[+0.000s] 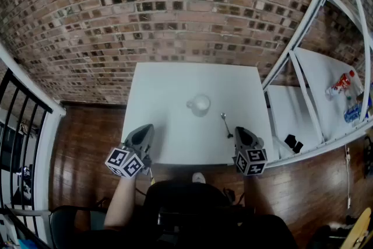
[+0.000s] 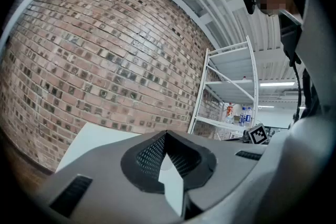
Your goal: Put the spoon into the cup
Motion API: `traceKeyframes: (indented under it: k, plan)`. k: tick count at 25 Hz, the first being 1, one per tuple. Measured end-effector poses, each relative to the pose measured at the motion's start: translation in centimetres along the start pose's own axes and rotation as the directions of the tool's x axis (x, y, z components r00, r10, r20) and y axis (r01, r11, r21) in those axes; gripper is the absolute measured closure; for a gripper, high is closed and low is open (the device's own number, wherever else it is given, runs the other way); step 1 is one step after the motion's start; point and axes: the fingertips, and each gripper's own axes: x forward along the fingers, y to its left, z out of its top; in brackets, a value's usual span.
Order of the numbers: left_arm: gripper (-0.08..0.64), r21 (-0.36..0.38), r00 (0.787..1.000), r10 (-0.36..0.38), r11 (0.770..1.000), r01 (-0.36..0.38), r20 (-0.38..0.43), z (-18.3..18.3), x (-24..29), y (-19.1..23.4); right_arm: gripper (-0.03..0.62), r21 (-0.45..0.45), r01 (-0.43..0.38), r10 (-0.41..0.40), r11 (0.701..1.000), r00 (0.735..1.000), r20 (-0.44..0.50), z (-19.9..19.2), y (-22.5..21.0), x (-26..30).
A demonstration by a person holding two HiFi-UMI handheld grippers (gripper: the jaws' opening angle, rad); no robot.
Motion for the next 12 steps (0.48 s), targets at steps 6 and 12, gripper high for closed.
traceKeyframes:
  k: [6, 12]
  plan:
    - [0.568, -0.007, 1.000, 0.008, 1.000, -0.008, -0.013, -0.5, 0.3, -0.4, 0.588, -0.011, -0.014, 0.013, 1.000, 0.997, -0.070, -1.8, -0.9, 1.5]
    - [0.568, -0.016, 0.999, 0.019, 1.000, -0.019, -0.027, -1.0, 1.2, -0.3, 0.588, -0.004, -0.019, 0.018, 1.000, 0.990, -0.136, -3.9, -1.6, 2.9]
